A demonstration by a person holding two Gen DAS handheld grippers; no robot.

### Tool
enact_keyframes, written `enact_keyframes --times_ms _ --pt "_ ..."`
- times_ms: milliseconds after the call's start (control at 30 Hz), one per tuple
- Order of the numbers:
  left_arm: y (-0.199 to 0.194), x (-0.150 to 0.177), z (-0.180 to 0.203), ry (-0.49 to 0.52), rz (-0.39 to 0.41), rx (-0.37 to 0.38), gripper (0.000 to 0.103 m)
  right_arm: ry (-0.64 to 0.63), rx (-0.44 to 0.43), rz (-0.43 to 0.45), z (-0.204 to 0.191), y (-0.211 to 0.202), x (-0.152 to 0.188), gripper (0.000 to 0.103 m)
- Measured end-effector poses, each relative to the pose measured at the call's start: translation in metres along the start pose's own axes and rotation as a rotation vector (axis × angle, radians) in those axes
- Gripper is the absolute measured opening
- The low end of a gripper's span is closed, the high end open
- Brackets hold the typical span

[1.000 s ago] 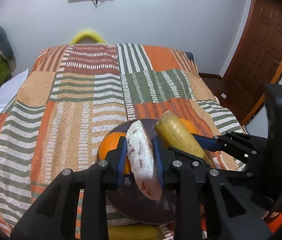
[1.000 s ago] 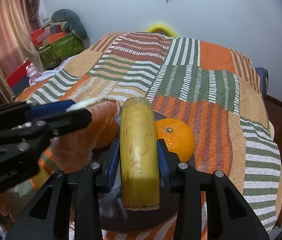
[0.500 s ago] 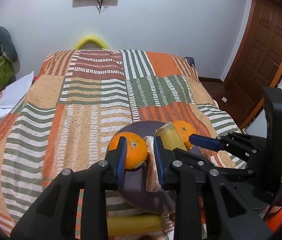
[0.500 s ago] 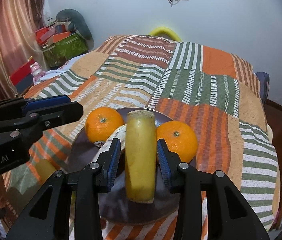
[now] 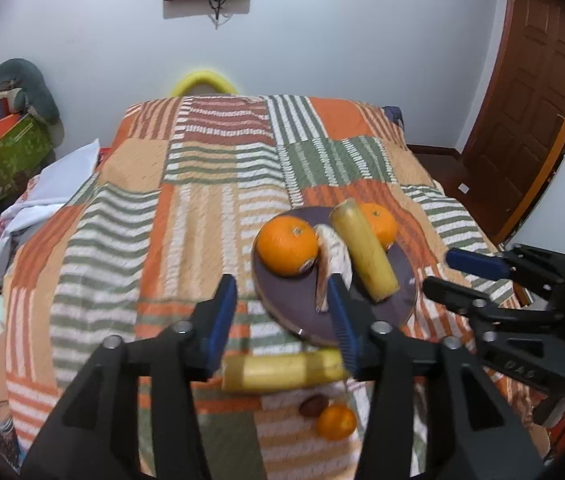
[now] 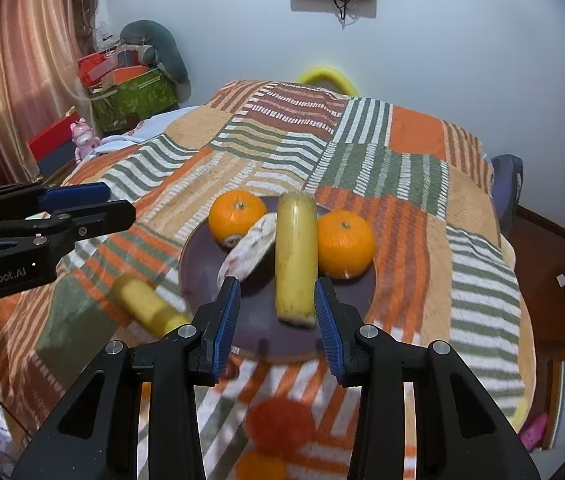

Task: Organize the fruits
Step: 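Open both tools and lift them away from the plate, then reach the left tool to the second corn cob while the right tool reaches the red tomato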

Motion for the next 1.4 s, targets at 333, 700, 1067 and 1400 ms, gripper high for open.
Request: enact_keyframes --times_ms 333,700,1067,1400 --pt "0.001 0.044 0.004 -0.021 -0.092 -0.016 0.074 0.020 0.046 -0.028 0.002 -0.021 0.037 0.045" --pt "0.050 0.060 0.020 -0.091 -0.210 -0.038 0.083 0.043 0.053 -0.085 0.013 -0.011 0.070 0.053" --pt "0.078 0.060 0.028 -0.072 -0.199 -0.171 0.099 0.070 0.028 -0.123 0.018 0.003 0.082 0.053" --pt "0.058 0.074 -0.016 -0.055 -0.200 -0.176 0.096 0.066 0.022 -0.127 0.014 0.006 0.083 0.053"
Point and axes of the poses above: each gripper's, at about its wrist camera, not at the fingertips, and y roughly the way its jaws point, z to its right, x to its underside, the point moved 1 cm from there along y, roughly the way its jaws point, and after that the axes turned 1 degree about -z, right-handed, at the moved point
